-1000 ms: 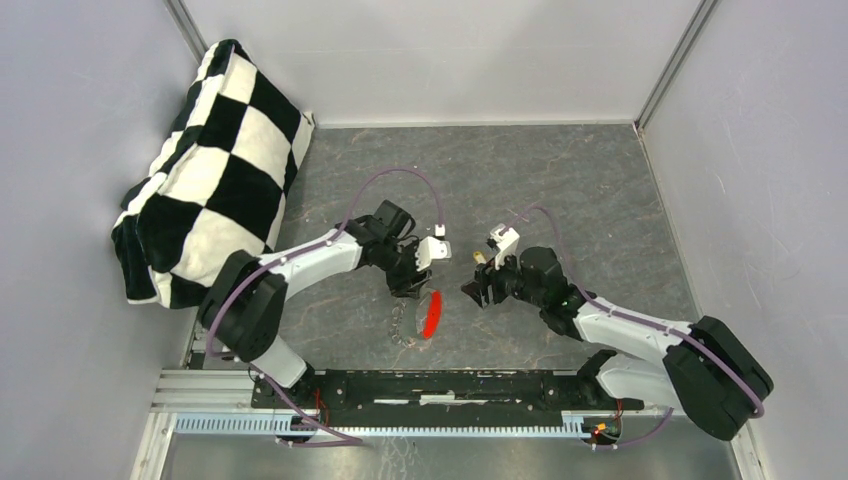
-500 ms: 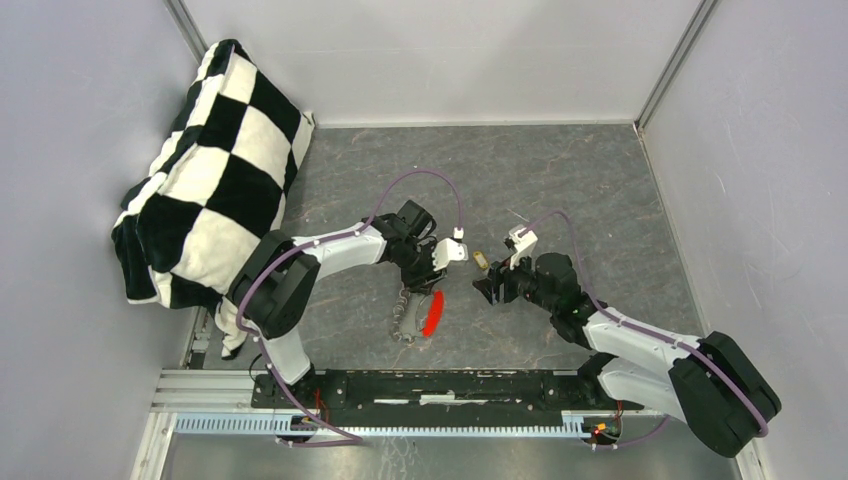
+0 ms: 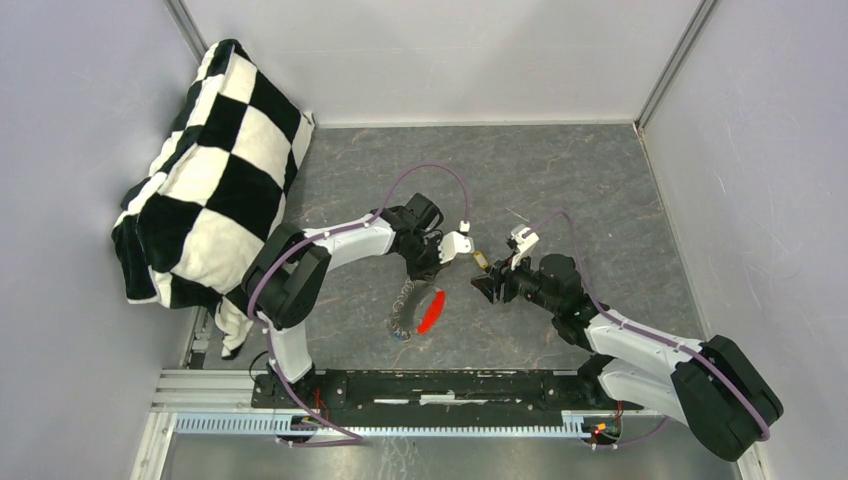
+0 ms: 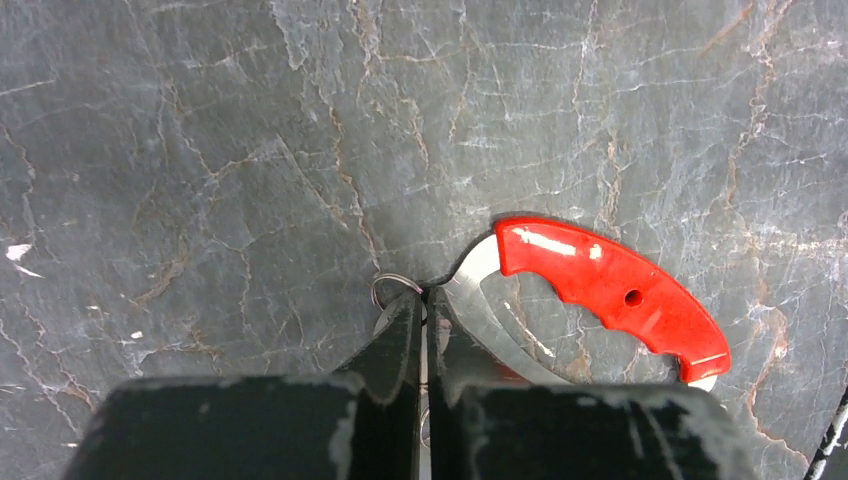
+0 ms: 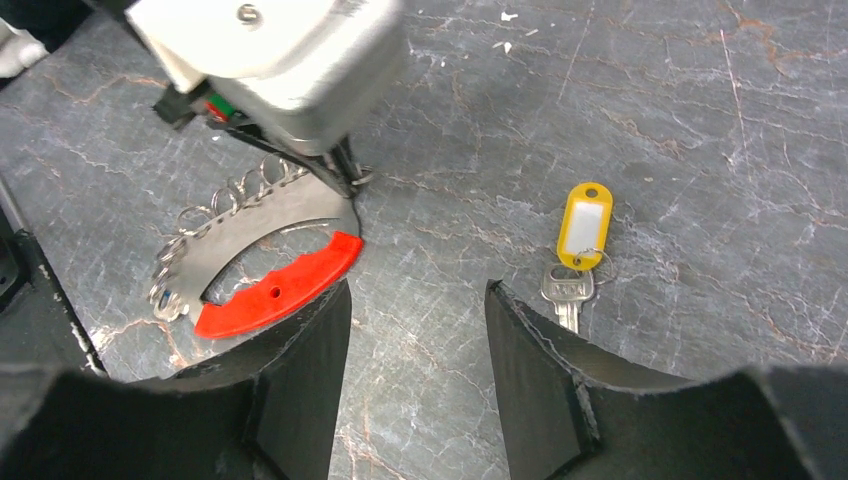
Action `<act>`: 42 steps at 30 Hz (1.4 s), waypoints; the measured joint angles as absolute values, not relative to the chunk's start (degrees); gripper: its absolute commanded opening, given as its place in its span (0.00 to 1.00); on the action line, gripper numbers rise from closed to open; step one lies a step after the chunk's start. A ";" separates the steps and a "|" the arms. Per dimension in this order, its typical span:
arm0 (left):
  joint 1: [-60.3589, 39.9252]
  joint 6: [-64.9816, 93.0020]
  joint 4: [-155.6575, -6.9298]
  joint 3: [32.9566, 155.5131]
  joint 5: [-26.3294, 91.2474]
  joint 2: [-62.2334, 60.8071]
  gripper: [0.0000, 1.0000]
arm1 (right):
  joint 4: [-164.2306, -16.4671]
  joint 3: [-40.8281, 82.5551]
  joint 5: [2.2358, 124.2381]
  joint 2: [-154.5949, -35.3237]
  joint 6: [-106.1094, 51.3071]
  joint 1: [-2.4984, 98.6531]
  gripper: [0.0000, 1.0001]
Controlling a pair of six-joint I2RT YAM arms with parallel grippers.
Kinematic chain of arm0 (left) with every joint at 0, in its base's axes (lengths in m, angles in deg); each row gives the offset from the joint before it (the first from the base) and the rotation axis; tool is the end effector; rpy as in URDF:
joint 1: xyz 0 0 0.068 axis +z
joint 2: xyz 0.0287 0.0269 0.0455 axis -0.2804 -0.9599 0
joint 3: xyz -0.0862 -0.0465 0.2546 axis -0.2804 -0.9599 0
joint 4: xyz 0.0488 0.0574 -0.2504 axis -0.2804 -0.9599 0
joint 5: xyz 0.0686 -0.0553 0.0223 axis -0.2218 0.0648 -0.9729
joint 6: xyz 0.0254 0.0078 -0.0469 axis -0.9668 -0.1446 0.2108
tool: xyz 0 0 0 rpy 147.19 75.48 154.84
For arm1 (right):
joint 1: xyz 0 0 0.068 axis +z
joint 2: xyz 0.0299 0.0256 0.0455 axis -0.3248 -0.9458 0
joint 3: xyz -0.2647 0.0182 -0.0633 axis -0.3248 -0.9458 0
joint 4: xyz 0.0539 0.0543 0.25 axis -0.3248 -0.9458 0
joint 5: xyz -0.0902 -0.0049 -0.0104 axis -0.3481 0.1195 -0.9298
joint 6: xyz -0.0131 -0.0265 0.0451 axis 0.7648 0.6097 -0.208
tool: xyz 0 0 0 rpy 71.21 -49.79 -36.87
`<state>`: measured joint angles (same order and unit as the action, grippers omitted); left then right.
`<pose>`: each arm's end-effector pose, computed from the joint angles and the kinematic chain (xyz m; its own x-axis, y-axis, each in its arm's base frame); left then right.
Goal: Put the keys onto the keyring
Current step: Pick up the keyring from the center of the board, then adjust the keyring.
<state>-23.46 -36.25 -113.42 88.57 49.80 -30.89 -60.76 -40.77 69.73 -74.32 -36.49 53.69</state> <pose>0.2645 -0.2399 0.1608 -0.1264 0.8380 -0.5308 0.9916 0.0911 -0.0923 0.1639 0.1243 0.1743 -0.4408 0.0178 -0.8974 -0.6479 0.6856 0.3319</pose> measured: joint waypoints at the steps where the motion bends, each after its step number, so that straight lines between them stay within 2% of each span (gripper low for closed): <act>1: -23.46 -36.25 -113.64 89.18 49.80 -31.35 0.02 | -60.63 -40.77 69.97 -74.15 -36.51 53.69 0.55; 4: -23.46 -36.27 -113.61 89.31 49.78 -31.41 0.02 | -60.13 -40.77 70.36 -73.86 -36.64 53.65 0.52; 7: -23.46 -36.29 -113.55 89.18 49.48 -31.21 0.02 | -60.00 -40.77 70.62 -73.82 -36.66 53.54 0.44; 9: -23.51 -36.38 -113.42 88.96 48.67 -30.87 0.02 | -59.84 -40.81 70.62 -73.60 -36.75 53.41 0.44; 15: -23.44 -38.63 -114.31 87.63 49.69 -26.36 0.02 | -57.61 -42.65 70.75 -70.46 -35.77 53.32 0.53; 23: -23.29 -42.08 -117.42 87.45 61.47 -15.02 0.02 | -51.30 -43.39 75.43 -65.78 -30.02 53.32 0.56; 38: -23.40 -45.43 -121.11 87.30 74.74 -2.78 0.02 | -42.29 -41.47 96.37 -67.66 -30.74 53.30 0.70; 42: -23.68 -45.45 -121.11 87.30 77.04 -0.53 0.02 | -42.01 -38.83 99.39 -68.38 -31.13 53.52 0.70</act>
